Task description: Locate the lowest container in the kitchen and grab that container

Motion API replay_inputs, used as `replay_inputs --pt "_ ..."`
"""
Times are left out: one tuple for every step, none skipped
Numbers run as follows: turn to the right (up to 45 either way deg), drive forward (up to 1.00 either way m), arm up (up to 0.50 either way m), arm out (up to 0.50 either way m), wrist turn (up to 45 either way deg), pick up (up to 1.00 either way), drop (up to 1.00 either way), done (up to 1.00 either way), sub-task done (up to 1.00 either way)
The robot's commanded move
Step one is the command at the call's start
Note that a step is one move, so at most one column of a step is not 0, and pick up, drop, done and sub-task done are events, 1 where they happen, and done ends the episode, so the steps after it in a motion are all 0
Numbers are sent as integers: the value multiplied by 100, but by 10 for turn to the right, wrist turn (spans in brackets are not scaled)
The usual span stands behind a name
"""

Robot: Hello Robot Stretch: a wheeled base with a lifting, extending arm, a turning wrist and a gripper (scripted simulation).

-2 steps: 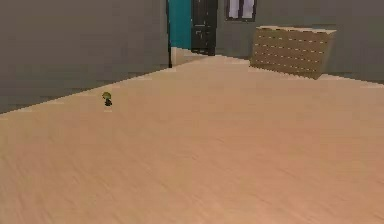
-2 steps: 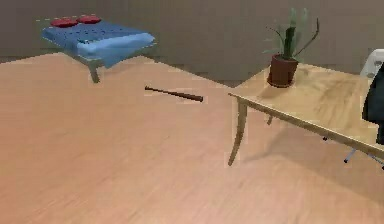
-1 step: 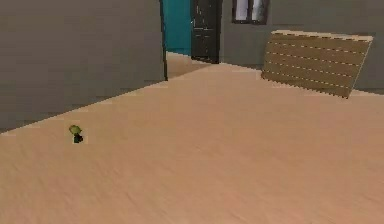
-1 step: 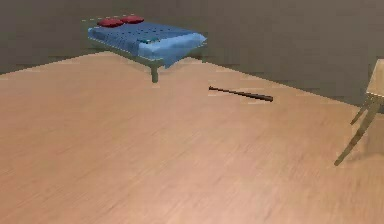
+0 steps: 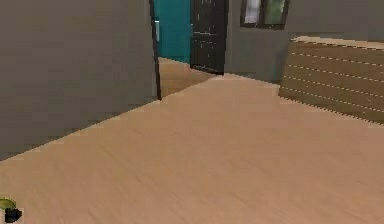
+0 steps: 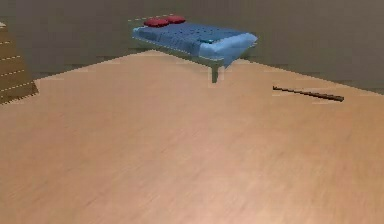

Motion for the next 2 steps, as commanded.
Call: replay_inputs --pt "0 100 0 0 0 0 0 0 0" --pt "-30 0 0 0 0 0 0 0 0"
